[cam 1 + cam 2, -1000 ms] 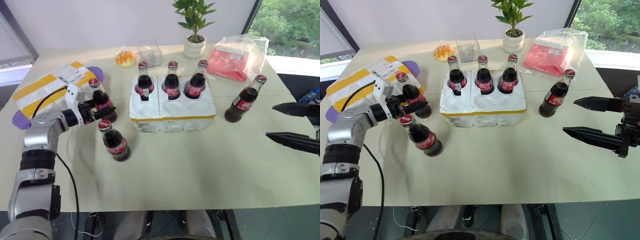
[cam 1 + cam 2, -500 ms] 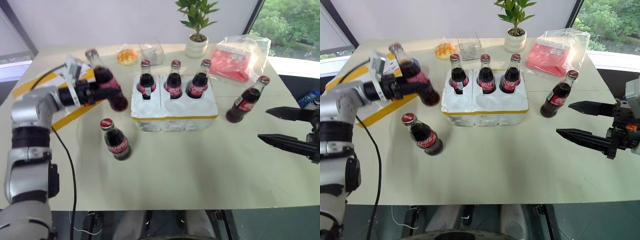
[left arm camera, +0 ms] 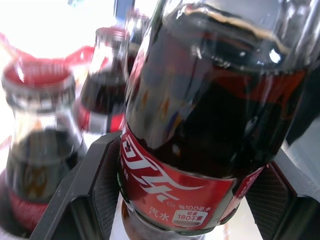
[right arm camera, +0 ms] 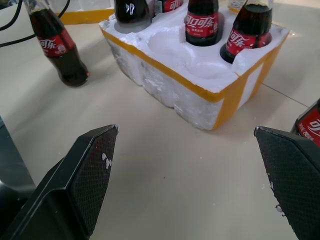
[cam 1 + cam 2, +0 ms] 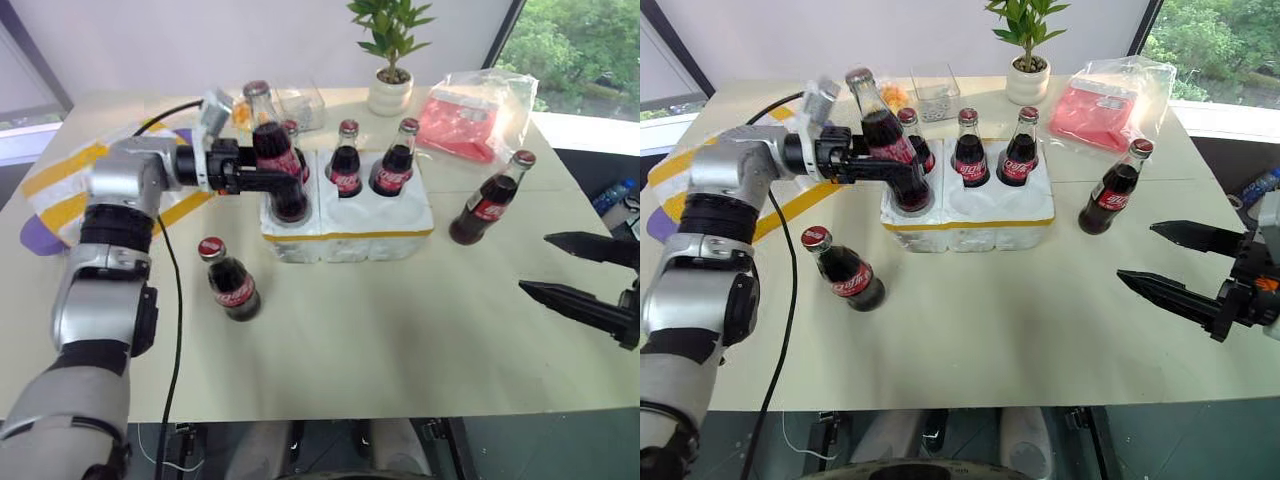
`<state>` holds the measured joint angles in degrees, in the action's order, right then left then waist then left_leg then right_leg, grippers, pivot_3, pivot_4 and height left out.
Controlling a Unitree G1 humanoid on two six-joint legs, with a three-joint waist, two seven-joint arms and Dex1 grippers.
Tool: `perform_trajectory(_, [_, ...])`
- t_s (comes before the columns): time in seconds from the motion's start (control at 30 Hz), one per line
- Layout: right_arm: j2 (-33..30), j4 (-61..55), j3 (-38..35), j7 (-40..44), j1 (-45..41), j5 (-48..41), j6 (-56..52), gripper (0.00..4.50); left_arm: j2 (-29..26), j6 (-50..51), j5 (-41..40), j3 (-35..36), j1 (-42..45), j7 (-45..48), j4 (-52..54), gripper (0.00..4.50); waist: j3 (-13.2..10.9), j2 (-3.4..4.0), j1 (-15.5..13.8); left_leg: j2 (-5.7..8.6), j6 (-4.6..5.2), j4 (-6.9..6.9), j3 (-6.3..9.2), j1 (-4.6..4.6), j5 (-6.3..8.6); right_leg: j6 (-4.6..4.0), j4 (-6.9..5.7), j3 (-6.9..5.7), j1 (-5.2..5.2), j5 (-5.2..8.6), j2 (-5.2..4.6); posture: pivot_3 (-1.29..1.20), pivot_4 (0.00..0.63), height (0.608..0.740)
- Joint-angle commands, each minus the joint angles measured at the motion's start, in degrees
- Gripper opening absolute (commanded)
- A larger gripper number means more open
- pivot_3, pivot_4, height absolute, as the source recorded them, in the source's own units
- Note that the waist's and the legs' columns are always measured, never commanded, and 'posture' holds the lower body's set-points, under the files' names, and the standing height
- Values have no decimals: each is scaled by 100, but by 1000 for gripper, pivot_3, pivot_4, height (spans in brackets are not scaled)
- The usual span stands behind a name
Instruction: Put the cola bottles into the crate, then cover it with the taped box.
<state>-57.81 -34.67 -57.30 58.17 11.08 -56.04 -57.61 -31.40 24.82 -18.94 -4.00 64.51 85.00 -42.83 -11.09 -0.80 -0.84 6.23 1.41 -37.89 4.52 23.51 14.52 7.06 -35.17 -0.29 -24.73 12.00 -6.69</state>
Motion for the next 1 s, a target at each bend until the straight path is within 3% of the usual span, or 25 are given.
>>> perform_trajectory(0.03, [12, -138, -349, -145, 53, -209, -4, 4500, 22, -560, 156, 2, 76, 94, 56, 2814, -1, -1, 1, 0, 0, 0, 0, 0, 0, 0, 1, 0, 0, 0, 0, 0, 150, 740])
perform_trajectory(0.2, [-14, -104, -232, -290, 71, -262, 75, 4500, 237, -687, 199, 51, -108, -24, 37, 2814, -1, -1, 0, 0, 3, 0, 0, 1, 1, 0, 2, 1, 0, 0, -1, 0, 150, 740])
perform_trajectory(0.47, [-199, 94, 656, -466, -437, -168, 389, 4500, 298, -1070, 450, 51, -461, -449, 21, 2814, 0, 0, 6, 0, 3, -5, 0, 1, 1, 1, -1, 0, 1, 0, 1, 0, 150, 740])
perform_trajectory(0.57, [-317, 316, 1146, -426, -794, -94, 559, 4500, 157, -935, 420, 67, -627, -414, 253, 4290, 1, 0, 12, 0, 3, -6, 0, 1, 1, 1, -1, -2, 2, -1, 1, 0, 150, 740])
perform_trajectory(0.63, [-368, 432, 1404, -417, -1003, -54, 637, 4500, 80, -860, 378, 86, -720, -382, 421, 4461, 1, 1, 22, -1, 3, -6, -1, -1, 1, 1, -1, -2, 3, -1, 2, 0, 150, 740])
perform_trajectory(0.87, [-552, 964, 2573, -100, -1961, 155, 985, 4500, -581, 494, -329, 684, -1075, -479, 1709, 4461, 1, 3, 18, -2, 3, -7, -1, -2, 1, 1, -5, -1, 0, -1, 5, 0, 150, 740])
perform_trajectory(1.0, [-531, 1336, 3298, 162, -2601, 365, 1202, 4500, -1436, 1360, -852, 1303, -1511, -564, 2694, 4461, 1, 5, 45, -1, 3, -6, -1, -1, 1, 1, -5, 0, -1, -1, 4, 0, 150, 740])
